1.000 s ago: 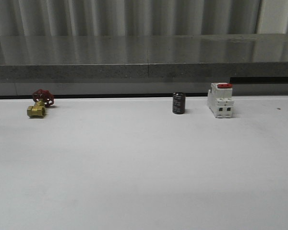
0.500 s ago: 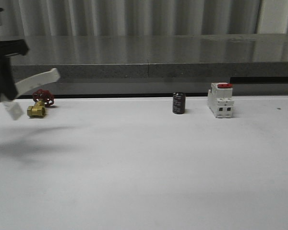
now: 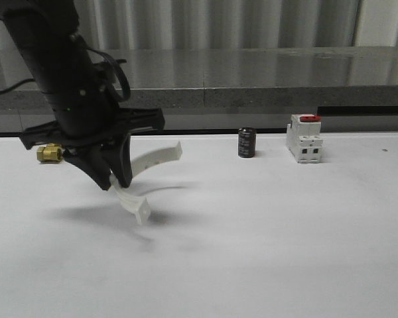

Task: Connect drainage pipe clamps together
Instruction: 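Lower the left gripper and grasp the white clamp half's end tab, then set the clamp half down on the table and open the left gripper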

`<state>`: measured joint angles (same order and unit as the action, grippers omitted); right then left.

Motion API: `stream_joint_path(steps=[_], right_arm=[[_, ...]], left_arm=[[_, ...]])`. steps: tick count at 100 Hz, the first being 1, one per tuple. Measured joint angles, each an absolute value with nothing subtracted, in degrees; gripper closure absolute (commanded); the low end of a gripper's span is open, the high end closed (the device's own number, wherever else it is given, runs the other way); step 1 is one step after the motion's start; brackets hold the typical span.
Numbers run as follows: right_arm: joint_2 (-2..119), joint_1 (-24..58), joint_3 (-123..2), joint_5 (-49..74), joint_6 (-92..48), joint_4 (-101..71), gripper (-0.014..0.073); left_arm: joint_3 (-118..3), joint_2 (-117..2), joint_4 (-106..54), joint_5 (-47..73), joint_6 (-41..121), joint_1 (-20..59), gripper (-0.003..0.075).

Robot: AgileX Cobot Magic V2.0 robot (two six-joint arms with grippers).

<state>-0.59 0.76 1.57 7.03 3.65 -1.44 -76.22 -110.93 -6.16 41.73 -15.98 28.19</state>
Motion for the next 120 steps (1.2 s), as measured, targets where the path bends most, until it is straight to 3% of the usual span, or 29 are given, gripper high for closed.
stream_joint_path(steps=[86,98,110,120], right_arm=[[-0.6,0.8,1.6,7.0,3.7,-1.4,0.0661],[-0.6,0.8,1.6,7.0,3.7,-1.4,0.0661],[-0.6,0.8,1.6,7.0,3.7,-1.4,0.0661],[-0.6,0.8,1.6,7.0,3.7,-1.4,0.0661]], left_arm=[[-76.4,-115.1,0.0,39.0,-26.2,28.8,0.063],[-76.4,-115.2,0.0,38.9,-26.4,28.8,0.0517],[-76.4,-115.5,0.0,38.5,-26.4,28.8,0.0283],[-76.5,-115.5,0.0,38.4,-26.4,28.8,0.0132]])
